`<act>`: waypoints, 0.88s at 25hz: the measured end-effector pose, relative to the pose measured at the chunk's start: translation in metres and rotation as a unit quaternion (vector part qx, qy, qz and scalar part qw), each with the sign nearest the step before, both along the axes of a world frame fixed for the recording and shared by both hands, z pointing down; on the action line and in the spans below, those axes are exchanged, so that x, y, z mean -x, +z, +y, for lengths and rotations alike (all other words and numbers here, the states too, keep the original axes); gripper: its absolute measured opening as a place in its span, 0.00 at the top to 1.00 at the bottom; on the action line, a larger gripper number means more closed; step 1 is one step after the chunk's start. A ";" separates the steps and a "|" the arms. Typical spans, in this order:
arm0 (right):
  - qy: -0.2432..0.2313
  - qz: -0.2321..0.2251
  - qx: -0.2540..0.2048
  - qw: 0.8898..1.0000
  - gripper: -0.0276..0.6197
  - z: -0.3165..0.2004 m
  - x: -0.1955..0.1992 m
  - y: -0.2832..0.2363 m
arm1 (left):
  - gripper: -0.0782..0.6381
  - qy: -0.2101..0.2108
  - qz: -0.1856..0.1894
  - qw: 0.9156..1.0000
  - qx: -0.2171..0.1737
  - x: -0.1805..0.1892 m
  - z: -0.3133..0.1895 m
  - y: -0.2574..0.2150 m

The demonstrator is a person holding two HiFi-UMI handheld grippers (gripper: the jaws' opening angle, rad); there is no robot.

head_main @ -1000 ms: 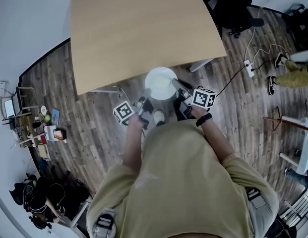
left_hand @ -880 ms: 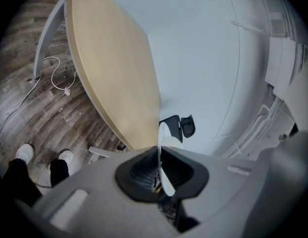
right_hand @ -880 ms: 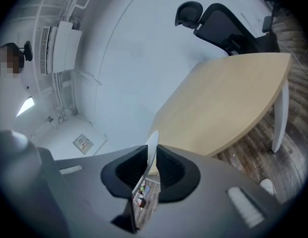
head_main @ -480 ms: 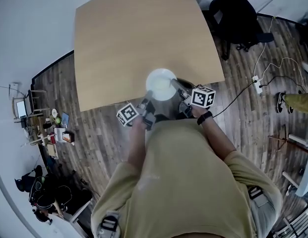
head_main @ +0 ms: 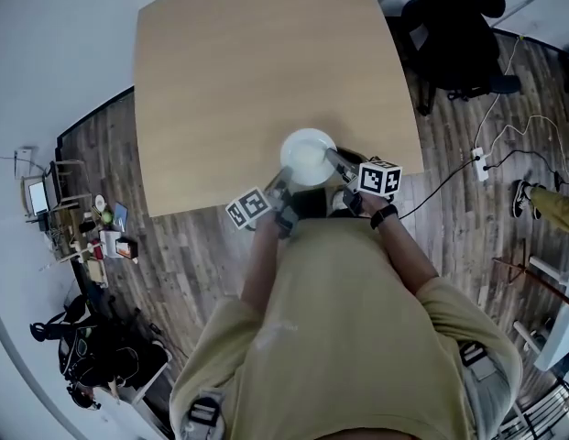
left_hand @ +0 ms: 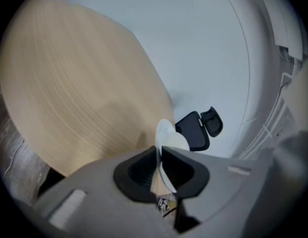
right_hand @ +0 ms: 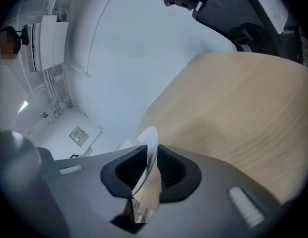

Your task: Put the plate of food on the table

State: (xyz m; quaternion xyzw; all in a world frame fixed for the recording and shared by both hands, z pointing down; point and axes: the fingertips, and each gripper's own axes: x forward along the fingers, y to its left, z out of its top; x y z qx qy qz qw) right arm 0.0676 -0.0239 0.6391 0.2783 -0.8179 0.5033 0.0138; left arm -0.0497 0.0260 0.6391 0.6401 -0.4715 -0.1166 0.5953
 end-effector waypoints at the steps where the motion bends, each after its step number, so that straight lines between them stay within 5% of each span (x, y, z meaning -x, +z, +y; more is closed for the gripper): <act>1: -0.002 0.007 0.005 1.000 0.87 -0.009 0.003 0.004 | 0.86 0.002 0.000 1.000 0.005 0.004 -0.010 0.004; 5: -0.003 0.030 0.018 0.999 0.86 -0.049 0.012 0.008 | 0.86 0.011 0.007 1.000 0.017 0.014 -0.057 0.008; 14: 0.023 0.043 0.020 0.999 0.86 -0.166 0.041 0.010 | 0.85 0.054 -0.071 0.996 -0.002 0.045 -0.185 0.001; 22: 0.041 0.053 0.017 0.998 0.86 -0.255 0.074 0.015 | 0.84 0.039 -0.074 0.996 -0.003 0.079 -0.271 0.010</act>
